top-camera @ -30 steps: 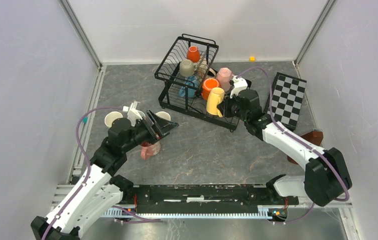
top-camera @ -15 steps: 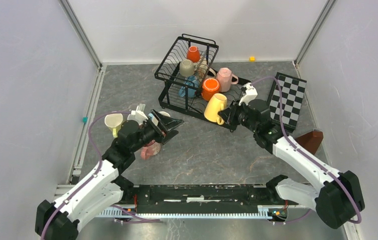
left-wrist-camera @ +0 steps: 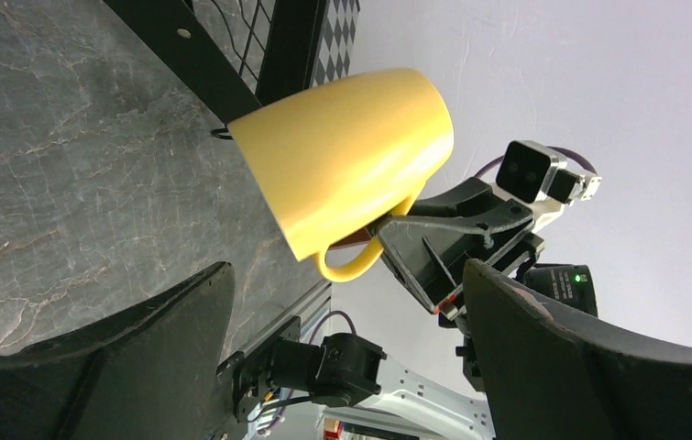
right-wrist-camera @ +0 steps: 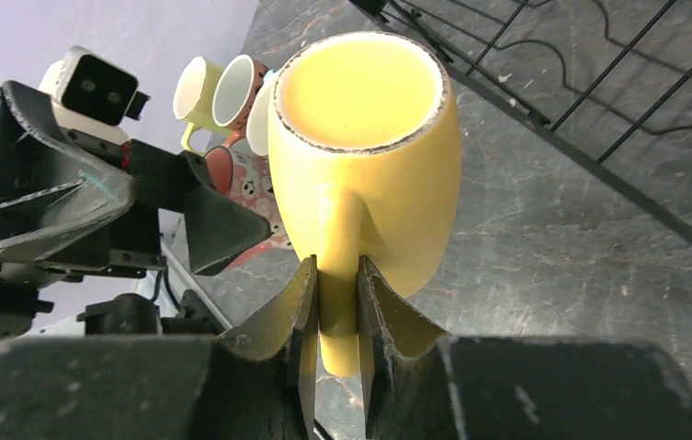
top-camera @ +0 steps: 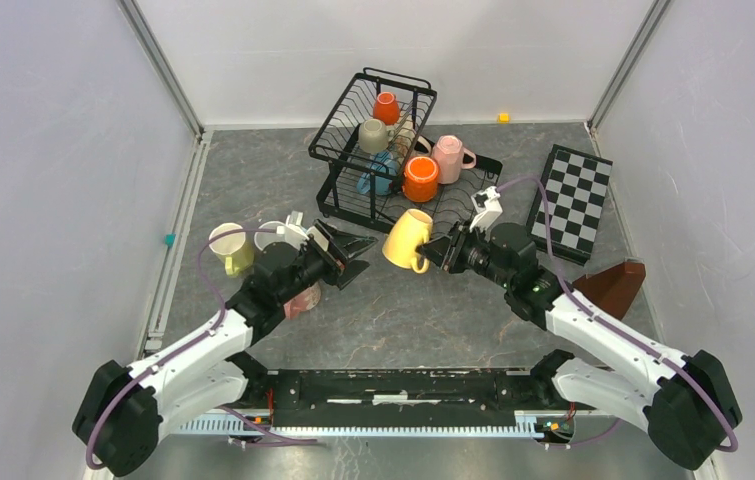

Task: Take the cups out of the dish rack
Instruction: Unload the cup from the dish rack.

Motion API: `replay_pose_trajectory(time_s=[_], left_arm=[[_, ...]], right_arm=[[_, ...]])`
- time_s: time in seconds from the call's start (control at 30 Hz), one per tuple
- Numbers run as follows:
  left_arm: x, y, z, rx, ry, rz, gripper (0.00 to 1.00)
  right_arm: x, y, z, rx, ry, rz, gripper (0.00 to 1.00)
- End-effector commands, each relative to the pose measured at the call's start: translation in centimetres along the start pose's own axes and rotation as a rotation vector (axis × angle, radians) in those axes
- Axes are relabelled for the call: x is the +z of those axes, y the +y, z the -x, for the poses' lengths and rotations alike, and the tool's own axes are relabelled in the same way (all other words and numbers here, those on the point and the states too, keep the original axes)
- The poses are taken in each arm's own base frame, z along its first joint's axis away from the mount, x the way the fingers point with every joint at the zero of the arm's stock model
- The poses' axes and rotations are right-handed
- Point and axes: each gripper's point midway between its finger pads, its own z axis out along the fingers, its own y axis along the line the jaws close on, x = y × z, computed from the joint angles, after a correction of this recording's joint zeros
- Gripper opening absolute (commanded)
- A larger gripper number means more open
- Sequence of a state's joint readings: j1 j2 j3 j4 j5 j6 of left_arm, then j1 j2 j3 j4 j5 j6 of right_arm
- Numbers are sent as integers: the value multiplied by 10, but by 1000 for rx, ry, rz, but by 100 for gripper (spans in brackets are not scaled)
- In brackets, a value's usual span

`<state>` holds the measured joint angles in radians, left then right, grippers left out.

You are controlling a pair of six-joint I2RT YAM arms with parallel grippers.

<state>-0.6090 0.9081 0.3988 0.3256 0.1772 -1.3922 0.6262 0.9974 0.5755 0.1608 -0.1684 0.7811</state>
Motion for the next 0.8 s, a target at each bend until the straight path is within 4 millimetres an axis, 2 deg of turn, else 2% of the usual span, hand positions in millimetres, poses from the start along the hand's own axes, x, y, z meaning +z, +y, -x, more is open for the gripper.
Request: replay_pose_trajectory(time_s=[0.0, 0.33, 0.57, 0.77], left_arm=[[3, -18, 7, -51, -35, -80, 100], [5, -28, 5, -151, -16, -144, 100], [4, -57, 10, -216, -21, -270, 99], [6, -84, 10, -270, 0, -367, 91]], right_arm=[[-9, 48, 39, 52, -151, 178, 0], [-11, 66, 36, 145, -155, 290, 0], [-16, 79, 32, 190, -158, 378, 0], [-24, 89, 32, 238, -183, 455, 0]])
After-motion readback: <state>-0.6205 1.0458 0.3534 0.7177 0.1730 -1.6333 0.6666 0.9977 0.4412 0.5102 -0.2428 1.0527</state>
